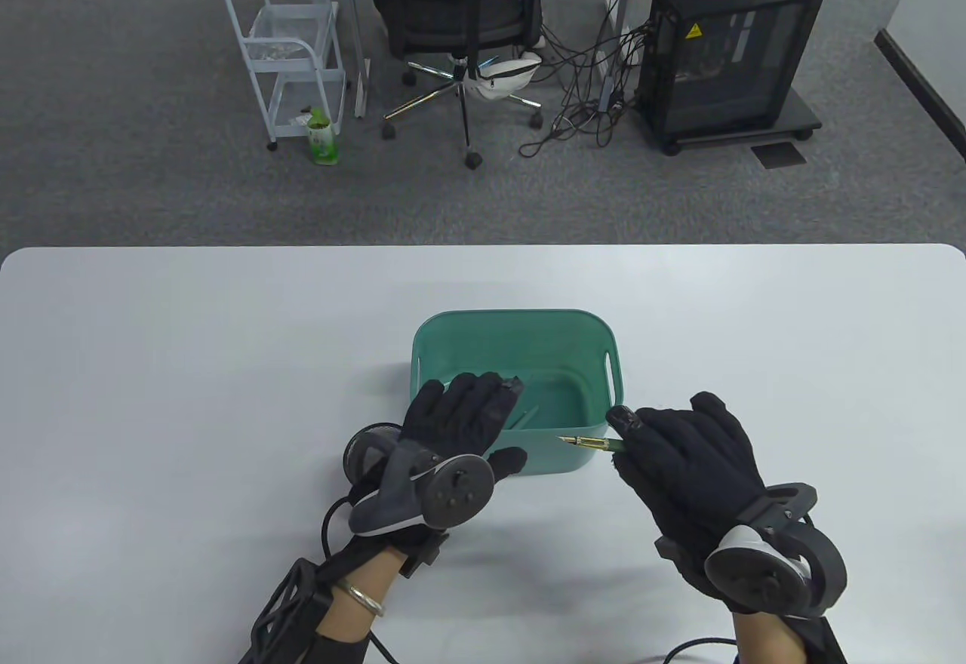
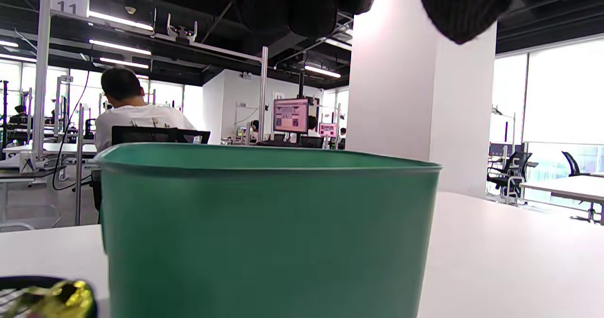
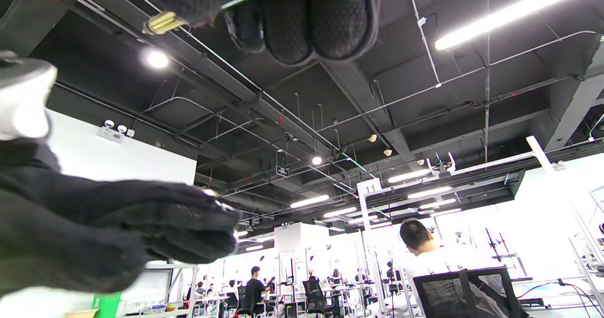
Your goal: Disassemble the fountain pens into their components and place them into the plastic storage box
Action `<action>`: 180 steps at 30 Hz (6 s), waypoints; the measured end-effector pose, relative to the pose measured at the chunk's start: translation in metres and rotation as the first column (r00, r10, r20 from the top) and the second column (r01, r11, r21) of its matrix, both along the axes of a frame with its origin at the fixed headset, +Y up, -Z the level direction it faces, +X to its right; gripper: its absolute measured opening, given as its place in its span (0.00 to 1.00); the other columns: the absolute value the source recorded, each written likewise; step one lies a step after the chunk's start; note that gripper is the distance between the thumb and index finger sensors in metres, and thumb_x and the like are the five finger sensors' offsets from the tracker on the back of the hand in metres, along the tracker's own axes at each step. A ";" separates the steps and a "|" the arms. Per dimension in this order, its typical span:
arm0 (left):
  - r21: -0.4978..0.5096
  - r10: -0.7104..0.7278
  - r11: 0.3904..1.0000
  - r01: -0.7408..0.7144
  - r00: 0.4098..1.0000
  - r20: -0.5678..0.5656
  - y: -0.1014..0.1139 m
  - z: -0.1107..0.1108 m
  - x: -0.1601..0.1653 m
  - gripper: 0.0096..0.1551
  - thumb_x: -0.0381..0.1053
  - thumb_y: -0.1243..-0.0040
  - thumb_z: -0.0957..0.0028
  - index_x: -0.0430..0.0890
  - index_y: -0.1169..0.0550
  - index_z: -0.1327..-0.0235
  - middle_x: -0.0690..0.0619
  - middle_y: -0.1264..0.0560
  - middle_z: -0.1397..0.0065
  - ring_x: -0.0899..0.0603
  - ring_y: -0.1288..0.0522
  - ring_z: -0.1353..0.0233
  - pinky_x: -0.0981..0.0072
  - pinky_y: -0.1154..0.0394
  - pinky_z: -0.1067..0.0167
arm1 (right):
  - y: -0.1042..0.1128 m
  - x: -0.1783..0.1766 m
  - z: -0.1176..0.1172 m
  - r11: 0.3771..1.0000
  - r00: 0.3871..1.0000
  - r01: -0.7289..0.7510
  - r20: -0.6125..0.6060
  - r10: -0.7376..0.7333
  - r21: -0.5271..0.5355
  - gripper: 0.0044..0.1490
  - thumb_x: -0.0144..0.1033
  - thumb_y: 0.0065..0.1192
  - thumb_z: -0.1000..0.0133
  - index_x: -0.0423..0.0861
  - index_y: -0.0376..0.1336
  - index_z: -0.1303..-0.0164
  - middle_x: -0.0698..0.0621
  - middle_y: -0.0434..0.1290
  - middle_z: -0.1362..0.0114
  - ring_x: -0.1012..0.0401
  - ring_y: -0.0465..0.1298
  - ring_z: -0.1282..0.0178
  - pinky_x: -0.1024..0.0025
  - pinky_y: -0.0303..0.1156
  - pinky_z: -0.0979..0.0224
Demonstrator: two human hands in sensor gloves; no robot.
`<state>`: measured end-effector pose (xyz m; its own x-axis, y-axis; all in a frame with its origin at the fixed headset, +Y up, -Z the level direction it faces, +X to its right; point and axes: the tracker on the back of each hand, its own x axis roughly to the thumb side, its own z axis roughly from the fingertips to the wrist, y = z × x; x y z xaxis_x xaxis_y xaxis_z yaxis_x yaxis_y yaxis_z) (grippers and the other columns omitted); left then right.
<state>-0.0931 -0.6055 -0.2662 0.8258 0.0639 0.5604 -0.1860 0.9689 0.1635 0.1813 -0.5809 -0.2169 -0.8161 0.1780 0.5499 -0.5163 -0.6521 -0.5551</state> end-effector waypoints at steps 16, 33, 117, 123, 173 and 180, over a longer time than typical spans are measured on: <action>0.167 0.136 0.976 -0.139 0.990 0.028 0.008 0.039 -0.032 0.45 0.67 0.47 0.30 0.43 0.37 0.07 0.41 0.32 0.09 0.33 0.35 0.13 0.35 0.45 0.17 | -0.012 -0.021 -0.006 0.994 0.995 -0.101 -0.014 0.101 -0.040 0.29 0.53 0.56 0.37 0.57 0.69 0.27 0.56 0.73 0.30 0.60 0.73 0.31 0.47 0.57 0.14; 0.340 0.145 0.918 -0.202 0.972 0.187 -0.003 0.043 -0.016 0.34 0.64 0.44 0.31 0.44 0.24 0.22 0.47 0.20 0.26 0.40 0.22 0.28 0.41 0.35 0.23 | -0.028 -0.046 -0.007 0.972 0.974 -0.224 -0.050 0.221 -0.066 0.29 0.53 0.56 0.37 0.57 0.69 0.27 0.56 0.73 0.30 0.60 0.73 0.31 0.47 0.57 0.14; 0.317 0.146 0.921 -0.228 0.954 0.261 -0.010 0.041 -0.010 0.29 0.59 0.58 0.27 0.41 0.16 0.47 0.51 0.11 0.52 0.47 0.14 0.53 0.50 0.25 0.38 | -0.030 -0.054 0.002 0.963 0.960 -0.269 -0.079 0.268 -0.003 0.28 0.53 0.57 0.37 0.58 0.69 0.28 0.58 0.73 0.30 0.61 0.74 0.32 0.47 0.57 0.14; 0.314 0.141 0.923 -0.222 0.955 0.260 -0.010 0.041 -0.010 0.32 0.62 0.58 0.28 0.40 0.18 0.38 0.50 0.12 0.46 0.45 0.15 0.48 0.48 0.27 0.35 | -0.030 -0.054 0.002 0.964 0.961 -0.265 -0.080 0.264 -0.004 0.28 0.53 0.56 0.37 0.57 0.69 0.28 0.58 0.73 0.30 0.61 0.74 0.32 0.47 0.57 0.14; 0.323 0.165 0.914 -0.245 0.952 0.256 -0.011 0.042 -0.012 0.33 0.64 0.59 0.27 0.41 0.26 0.26 0.44 0.20 0.28 0.41 0.21 0.32 0.40 0.35 0.25 | -0.029 -0.051 0.001 0.964 0.962 -0.264 -0.071 0.263 -0.005 0.28 0.53 0.56 0.37 0.57 0.69 0.28 0.58 0.73 0.30 0.61 0.74 0.32 0.47 0.57 0.14; 0.347 0.138 0.912 -0.220 0.960 0.245 -0.011 0.044 -0.010 0.27 0.63 0.45 0.30 0.44 0.26 0.31 0.49 0.20 0.32 0.45 0.20 0.35 0.44 0.34 0.25 | -0.029 -0.050 0.000 0.965 0.963 -0.263 -0.069 0.262 -0.005 0.28 0.53 0.56 0.37 0.57 0.69 0.28 0.58 0.73 0.30 0.61 0.74 0.32 0.47 0.57 0.14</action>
<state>-0.1033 -0.6163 -0.2223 0.6803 -0.0444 0.7315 -0.4202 0.7941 0.4391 0.1313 -0.6100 -0.2168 -0.7966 -0.0294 0.6038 -0.3620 -0.7767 -0.5154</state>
